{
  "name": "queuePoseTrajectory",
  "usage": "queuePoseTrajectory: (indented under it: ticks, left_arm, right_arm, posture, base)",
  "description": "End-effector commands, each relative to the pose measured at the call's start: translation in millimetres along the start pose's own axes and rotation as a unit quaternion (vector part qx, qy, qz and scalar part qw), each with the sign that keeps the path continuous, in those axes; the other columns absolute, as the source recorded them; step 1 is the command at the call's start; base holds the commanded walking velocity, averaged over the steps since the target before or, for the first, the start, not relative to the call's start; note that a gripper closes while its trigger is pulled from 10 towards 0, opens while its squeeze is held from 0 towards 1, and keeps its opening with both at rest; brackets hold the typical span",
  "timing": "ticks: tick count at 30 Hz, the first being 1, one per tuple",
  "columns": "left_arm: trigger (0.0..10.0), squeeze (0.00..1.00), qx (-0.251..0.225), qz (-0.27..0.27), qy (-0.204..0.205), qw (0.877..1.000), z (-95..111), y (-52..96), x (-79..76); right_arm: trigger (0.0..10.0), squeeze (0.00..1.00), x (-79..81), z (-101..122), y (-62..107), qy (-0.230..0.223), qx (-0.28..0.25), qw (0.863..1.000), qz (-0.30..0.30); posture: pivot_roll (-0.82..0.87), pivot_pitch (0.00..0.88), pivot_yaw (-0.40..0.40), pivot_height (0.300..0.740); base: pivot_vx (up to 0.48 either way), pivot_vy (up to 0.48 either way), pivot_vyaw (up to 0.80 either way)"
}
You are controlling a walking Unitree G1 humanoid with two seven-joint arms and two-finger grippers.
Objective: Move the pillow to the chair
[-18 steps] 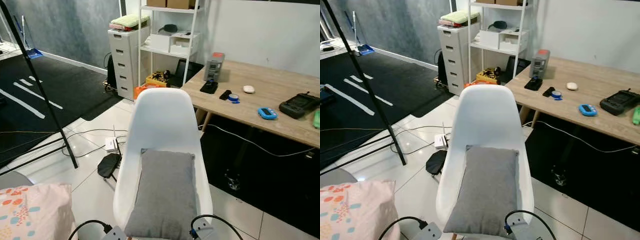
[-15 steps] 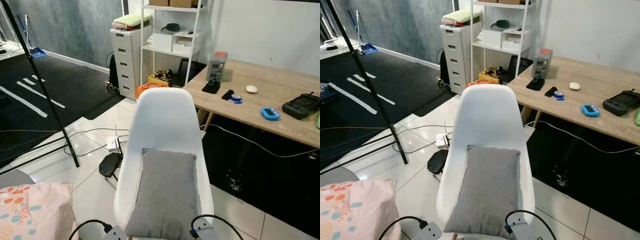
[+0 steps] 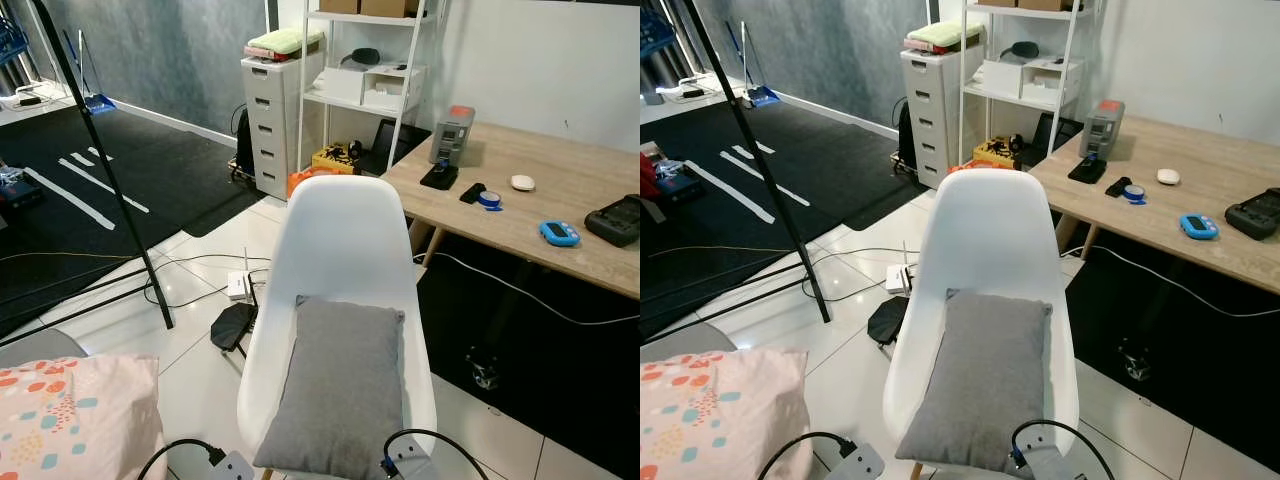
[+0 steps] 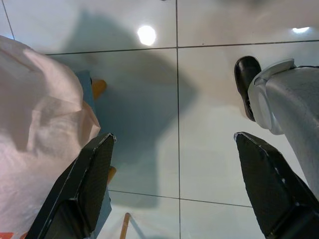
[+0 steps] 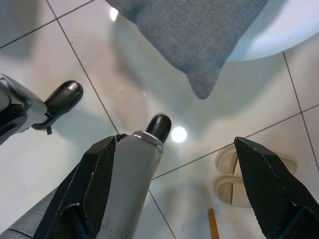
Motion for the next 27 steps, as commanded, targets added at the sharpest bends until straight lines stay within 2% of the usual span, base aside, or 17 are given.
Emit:
queuePoseTrajectory:
  ticks: [1, 27]
  left_arm:
    - [10.0, 0.0, 0.006, -0.004, -0.007, 1.0, -5.8, 0.2, -1.6]
    - [10.0, 0.0, 0.008, -0.004, -0.004, 1.0, -9.1, 0.4, -2.0]
  right_arm:
    - [10.0, 0.0, 3.5, -1.5, -0.5, -0.01, -0.001, 1.0, 0.005]
    - [10.0, 0.0, 6.2, -3.0, -0.8, -0.017, -0.002, 1.0, 0.009]
  posture:
    - [-0.05, 0.013, -0.006, 0.74]
    - [-0.04, 0.011, 0.008, 0.74]
  base:
    - [0.0, 0.0, 0.8]
    - [0.0, 0.0, 0.8]
Point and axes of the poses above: a point about 5 cm out from each wrist's last joint towards the gripper, its own y axis pointing back from the gripper into the wrist, its own z axis along the axis of the wrist's last joint, x = y × z, the point moved 4 cm from there along -y, pointing out of the wrist towards the gripper, and after that the axes turned 1 degree about y, right-handed, at the moved point
